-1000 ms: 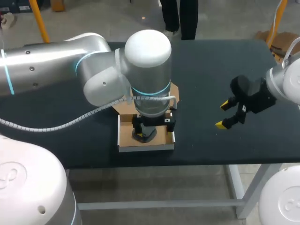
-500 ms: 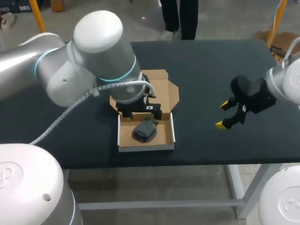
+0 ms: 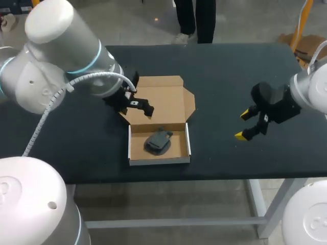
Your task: Assemble the packaging by folding the flat box into shape, placing the metal phone stand inside, and closing the box properly
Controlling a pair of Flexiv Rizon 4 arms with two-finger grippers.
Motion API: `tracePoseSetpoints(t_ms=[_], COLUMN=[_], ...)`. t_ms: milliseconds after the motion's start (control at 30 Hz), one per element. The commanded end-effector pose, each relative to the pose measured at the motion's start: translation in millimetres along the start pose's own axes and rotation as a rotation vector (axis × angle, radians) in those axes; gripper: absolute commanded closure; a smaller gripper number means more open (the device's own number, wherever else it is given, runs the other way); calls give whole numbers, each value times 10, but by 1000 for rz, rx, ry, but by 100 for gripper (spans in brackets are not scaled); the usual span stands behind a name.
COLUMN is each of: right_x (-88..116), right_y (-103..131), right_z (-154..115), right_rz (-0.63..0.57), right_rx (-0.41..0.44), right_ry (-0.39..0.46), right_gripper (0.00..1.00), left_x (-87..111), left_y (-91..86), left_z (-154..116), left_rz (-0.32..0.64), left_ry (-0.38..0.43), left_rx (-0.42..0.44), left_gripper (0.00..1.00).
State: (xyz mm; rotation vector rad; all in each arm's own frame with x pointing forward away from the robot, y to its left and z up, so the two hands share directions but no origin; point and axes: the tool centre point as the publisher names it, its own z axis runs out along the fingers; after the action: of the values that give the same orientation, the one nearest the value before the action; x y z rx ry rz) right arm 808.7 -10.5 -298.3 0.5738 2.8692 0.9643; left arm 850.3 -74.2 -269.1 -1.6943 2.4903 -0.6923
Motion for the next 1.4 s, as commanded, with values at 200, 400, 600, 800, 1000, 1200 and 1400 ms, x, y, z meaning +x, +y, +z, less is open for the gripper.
tracePoseSetpoints(t_ms=[200, 400, 600, 800, 1000, 1200, 1400], right_x=[0, 0, 0, 0, -9, -42, -85], right_y=[-9, -9, -9, -9, 18, 151, 297], right_z=[-18, -18, -18, -18, -6, -16, -53], right_rz=[-2, -2, -2, -2, -9, -25, -48], right_rx=[-5, -5, -5, -5, 5, 35, 61], right_ry=[4, 4, 4, 4, 18, 53, 83], right_gripper=[0, 0, 0, 0, 0, 0, 0], left_x=[-365, -433, -433, -462, -532, -718, -905], left_y=[-139, -174, -174, -160, -133, -180, -247], left_z=[-119, -147, -147, -132, -98, -60, 58], left_rz=[88, 121, 121, 119, 159, 165, 167], left_ry=[248, 290, 290, 301, 331, 331, 372], left_rx=[33, 46, 46, 44, 89, 136, 151], left_gripper=[0, 0, 0, 0, 0, 0, 0])
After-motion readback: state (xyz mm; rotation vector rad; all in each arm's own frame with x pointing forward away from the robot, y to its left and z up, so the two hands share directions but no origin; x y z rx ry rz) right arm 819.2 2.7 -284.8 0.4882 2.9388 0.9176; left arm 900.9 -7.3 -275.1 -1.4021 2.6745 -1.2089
